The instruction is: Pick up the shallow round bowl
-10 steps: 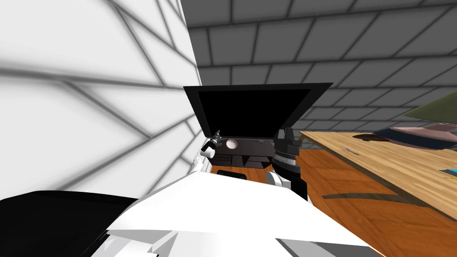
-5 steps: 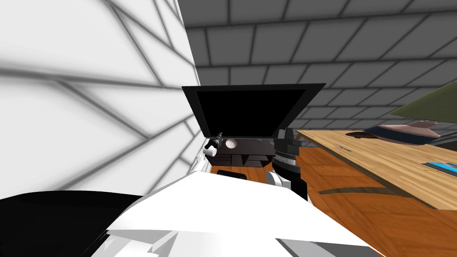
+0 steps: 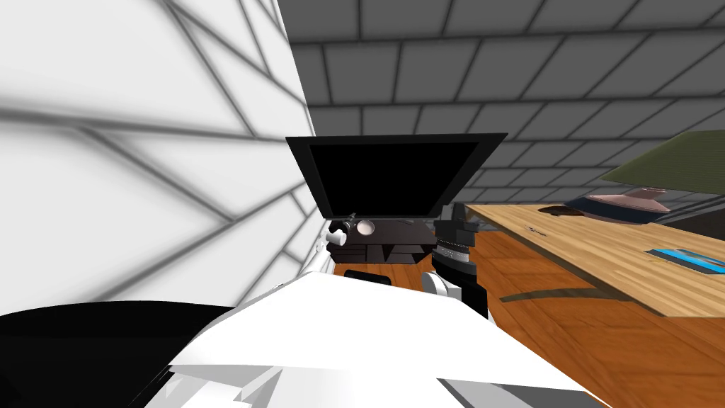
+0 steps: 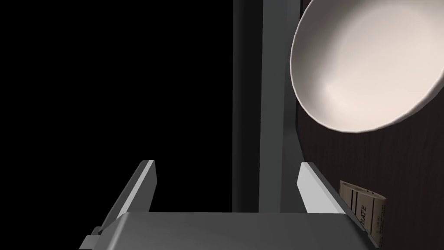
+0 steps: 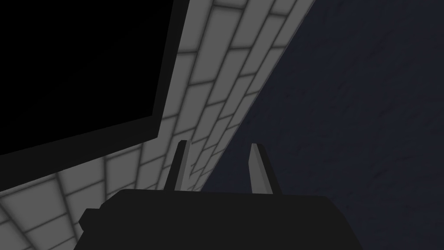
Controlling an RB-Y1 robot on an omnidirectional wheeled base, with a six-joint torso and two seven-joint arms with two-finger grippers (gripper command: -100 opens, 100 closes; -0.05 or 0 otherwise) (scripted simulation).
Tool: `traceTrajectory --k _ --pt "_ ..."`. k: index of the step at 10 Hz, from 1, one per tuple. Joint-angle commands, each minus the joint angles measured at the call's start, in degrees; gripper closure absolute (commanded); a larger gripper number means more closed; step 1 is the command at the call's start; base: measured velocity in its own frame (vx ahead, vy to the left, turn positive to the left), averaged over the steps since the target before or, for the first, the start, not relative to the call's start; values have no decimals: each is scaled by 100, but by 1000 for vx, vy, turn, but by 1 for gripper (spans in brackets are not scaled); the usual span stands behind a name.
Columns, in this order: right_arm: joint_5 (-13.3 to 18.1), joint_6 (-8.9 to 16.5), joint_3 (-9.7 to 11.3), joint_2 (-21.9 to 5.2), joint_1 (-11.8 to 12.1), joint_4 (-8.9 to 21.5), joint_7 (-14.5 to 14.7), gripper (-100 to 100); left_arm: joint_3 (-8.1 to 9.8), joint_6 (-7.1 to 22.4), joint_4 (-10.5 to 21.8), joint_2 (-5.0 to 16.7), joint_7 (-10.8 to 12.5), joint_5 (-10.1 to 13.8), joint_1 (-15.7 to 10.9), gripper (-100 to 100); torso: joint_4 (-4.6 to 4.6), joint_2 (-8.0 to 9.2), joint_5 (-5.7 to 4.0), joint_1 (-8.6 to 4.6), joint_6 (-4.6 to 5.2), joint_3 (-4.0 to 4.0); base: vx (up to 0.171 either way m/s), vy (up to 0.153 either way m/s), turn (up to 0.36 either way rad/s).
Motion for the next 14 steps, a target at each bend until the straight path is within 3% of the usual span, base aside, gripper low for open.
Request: traceTrajectory --k 1,2,3,4,7,8,10,14 --pt "0 0 0 0 0 0 0 0 -72 286 286 7 -45 60 -219 -100 0 0 0 0 0 0 -13 10 -60" --pt "0 0 0 0 0 0 0 0 -72 344 298 7 -45 60 -219 -100 0 0 0 0 2 0 -10 8 -46" --pt "0 0 0 0 0 0 0 0 -133 593 538 2 -85 106 -413 -100 0 0 0 0 0 0 -9 8 -84" --pt "0 0 0 0 0 0 0 0 -133 603 562 2 -85 106 -413 -100 0 -1 0 0 2 0 -7 10 -45" --pt "0 0 0 0 0 0 0 0 -253 1088 1055 -16 -171 192 -773 -100 0 -1 0 1 -1 -1 -8 10 -67" --pt "0 0 0 0 0 0 0 0 -253 1089 1078 -16 -171 192 -773 -100 0 -1 0 0 1 -1 -7 10 -46" --pt "0 0 0 0 0 0 0 0 -370 1467 1459 -41 -260 270 -1095 -100 -1 -2 0 2 0 -1 -6 15 -89" --pt "0 0 0 0 0 0 0 0 -480 1912 2028 -64 -352 337 -1381 -100 -1 -7 1 3 0 -4 5 16 -72"
